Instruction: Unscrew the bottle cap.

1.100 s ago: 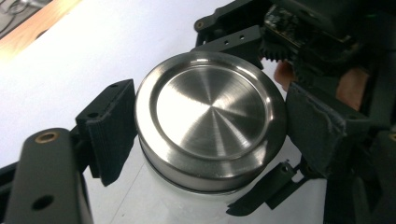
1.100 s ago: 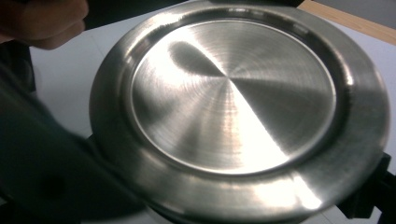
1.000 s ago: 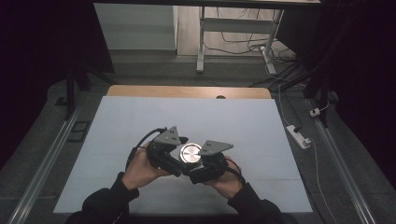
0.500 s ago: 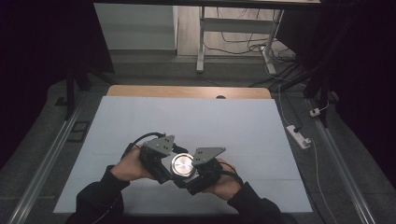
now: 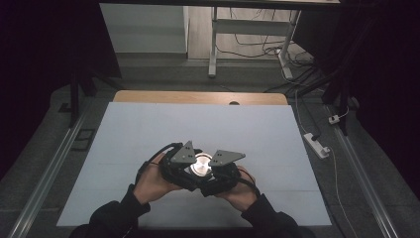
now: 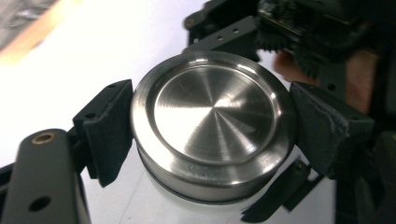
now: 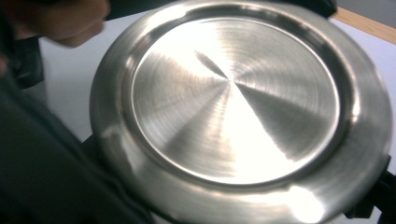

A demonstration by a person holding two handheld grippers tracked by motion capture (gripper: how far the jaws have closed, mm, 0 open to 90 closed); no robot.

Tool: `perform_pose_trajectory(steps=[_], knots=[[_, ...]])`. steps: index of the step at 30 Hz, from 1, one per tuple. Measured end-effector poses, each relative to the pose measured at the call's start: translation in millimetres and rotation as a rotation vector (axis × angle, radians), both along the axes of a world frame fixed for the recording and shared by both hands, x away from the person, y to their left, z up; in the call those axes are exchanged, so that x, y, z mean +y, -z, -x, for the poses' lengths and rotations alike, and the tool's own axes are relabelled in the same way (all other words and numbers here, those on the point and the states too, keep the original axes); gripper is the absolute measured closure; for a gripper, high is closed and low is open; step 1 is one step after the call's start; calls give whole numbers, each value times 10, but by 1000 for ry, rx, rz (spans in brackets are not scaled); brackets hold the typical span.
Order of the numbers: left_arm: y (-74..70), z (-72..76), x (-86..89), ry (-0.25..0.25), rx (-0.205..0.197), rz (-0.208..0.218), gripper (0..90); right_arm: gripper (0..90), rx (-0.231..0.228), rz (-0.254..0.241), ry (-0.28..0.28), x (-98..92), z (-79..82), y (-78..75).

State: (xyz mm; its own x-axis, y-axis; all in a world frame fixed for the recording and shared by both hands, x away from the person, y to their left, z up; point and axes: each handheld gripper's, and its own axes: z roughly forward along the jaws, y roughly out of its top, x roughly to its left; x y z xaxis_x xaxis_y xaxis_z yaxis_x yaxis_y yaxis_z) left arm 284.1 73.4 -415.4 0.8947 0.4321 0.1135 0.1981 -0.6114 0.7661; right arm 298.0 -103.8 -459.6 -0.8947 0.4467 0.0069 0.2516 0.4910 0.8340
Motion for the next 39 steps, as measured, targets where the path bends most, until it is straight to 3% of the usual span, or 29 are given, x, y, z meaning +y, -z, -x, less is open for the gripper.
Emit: perform_pose_trajectory(steps=[3,7,9,10,11,14,19,22,23,28,35,39], knots=[[-25,-27,45,37,23,25,187,143,7,-14,-5,-13,0,-14],[-113,-110,235,130,93,131,115,144,8,-42,-53,-22,21,-62],[-155,-135,343,186,101,171,99,143,14,-51,-88,-23,27,-74],[-155,-135,343,186,101,171,99,144,20,-55,-104,-22,28,-76],[-178,-142,434,256,102,187,105,143,23,-56,-117,-19,30,-76],[-179,-133,494,306,86,167,114,144,27,-49,-151,6,47,-66],[-123,-119,447,368,80,94,129,143,35,-44,-192,44,78,-60],[-97,-113,413,377,78,69,149,144,38,-46,-202,49,88,-68],[-82,-108,398,361,60,59,167,143,37,-49,-204,48,89,-70],[-74,-113,399,324,58,95,206,144,33,-59,-178,26,74,-87],[-22,-107,236,99,82,156,206,144,30,-44,-58,-42,-7,-71],[-33,-17,85,-34,45,142,206,144,17,-43,15,-74,-37,-69]])
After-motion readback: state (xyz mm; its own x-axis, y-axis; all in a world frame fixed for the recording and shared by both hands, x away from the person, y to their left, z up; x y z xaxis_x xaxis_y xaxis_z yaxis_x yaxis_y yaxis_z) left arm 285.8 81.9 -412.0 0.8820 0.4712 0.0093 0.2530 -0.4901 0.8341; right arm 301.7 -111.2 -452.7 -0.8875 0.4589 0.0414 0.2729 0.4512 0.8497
